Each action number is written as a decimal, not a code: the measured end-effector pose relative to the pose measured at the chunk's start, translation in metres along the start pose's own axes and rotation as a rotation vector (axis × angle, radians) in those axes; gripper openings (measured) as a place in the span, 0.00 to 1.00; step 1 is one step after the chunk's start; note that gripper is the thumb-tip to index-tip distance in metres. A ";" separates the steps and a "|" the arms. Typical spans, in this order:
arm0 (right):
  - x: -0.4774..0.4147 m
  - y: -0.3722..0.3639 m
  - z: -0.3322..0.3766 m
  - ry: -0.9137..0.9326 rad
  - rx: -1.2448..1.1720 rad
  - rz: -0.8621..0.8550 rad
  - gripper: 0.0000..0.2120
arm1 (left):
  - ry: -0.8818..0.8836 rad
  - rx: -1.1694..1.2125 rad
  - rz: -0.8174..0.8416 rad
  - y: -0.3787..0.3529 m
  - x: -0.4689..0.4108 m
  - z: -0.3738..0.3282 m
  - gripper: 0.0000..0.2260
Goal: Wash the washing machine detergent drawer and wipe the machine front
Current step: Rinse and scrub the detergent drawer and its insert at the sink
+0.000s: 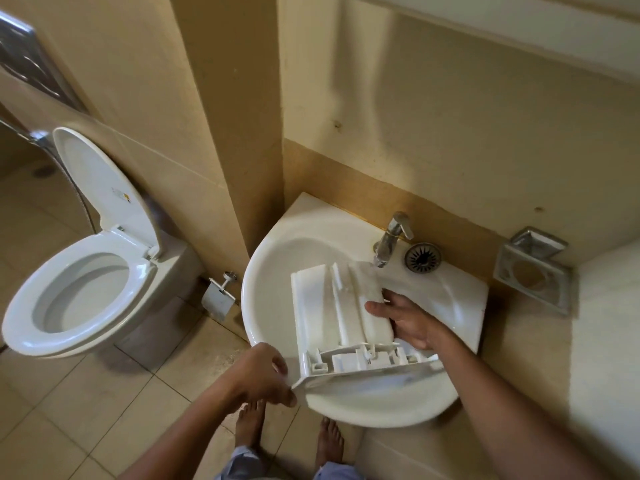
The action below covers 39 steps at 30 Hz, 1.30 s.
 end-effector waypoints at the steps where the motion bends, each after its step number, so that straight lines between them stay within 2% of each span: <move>1: -0.003 -0.003 0.007 -0.009 0.044 0.031 0.35 | -0.030 -0.025 -0.027 0.002 -0.003 -0.003 0.33; 2: -0.008 -0.004 0.015 -0.017 0.081 0.051 0.38 | -0.068 -0.027 -0.033 0.001 -0.006 -0.008 0.40; 3: -0.012 -0.006 0.023 -0.024 0.105 0.065 0.38 | -0.102 -0.018 -0.006 -0.001 -0.007 -0.015 0.41; 7: -0.028 -0.011 0.046 -0.032 0.090 0.116 0.27 | -0.193 0.107 0.056 -0.010 -0.019 -0.037 0.26; 8: -0.031 -0.009 0.048 -0.021 0.111 0.106 0.25 | -0.205 0.226 0.052 -0.012 -0.024 -0.038 0.26; 9: -0.033 -0.006 0.050 -0.006 0.129 0.080 0.25 | -0.200 0.461 0.063 -0.016 -0.028 -0.040 0.26; 11: -0.038 0.002 0.051 0.041 0.133 0.013 0.27 | -0.192 1.089 0.113 -0.022 -0.035 -0.050 0.21; 12: -0.039 0.006 0.053 0.078 0.119 -0.044 0.25 | -0.213 1.316 0.114 -0.020 -0.037 -0.059 0.16; 14: -0.036 0.016 0.055 0.141 0.011 -0.242 0.17 | -0.218 1.512 0.037 -0.012 -0.041 -0.075 0.12; 17: -0.031 0.020 0.040 0.103 -0.305 -0.481 0.10 | -0.231 1.496 -0.097 -0.003 -0.049 -0.084 0.17; 19: -0.029 0.015 0.025 0.079 -0.669 -0.574 0.05 | -0.227 1.480 -0.207 0.003 -0.053 -0.079 0.17; 22: -0.034 -0.007 0.015 0.160 -1.225 -0.534 0.12 | -0.234 1.596 -0.262 0.005 -0.054 -0.078 0.14; 24: -0.040 -0.024 0.017 0.193 -1.387 -0.448 0.15 | -0.222 1.696 -0.267 0.004 -0.056 -0.075 0.14; 29: -0.056 -0.034 0.040 0.296 -1.426 -0.229 0.14 | -0.161 1.914 -0.249 0.003 -0.063 -0.060 0.13; 32: -0.064 -0.035 0.048 0.356 -1.410 -0.153 0.12 | -0.117 1.946 -0.213 -0.005 -0.064 -0.061 0.13; 36: -0.065 -0.039 0.035 0.314 -1.348 -0.137 0.06 | -0.130 1.936 -0.221 -0.008 -0.067 -0.059 0.12; 39: -0.049 -0.062 0.040 0.228 -1.113 -0.137 0.08 | -0.216 1.865 -0.248 -0.003 -0.061 -0.068 0.20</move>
Point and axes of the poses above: each hand's wrist, its own x-axis away from the middle knuckle, its own y-axis out of the back of the hand, z = x × y, the point moved 8 cm from there along -x, towards the middle knuckle, and after that the axes turned 2 degrees about -y, right-handed, at the moved point
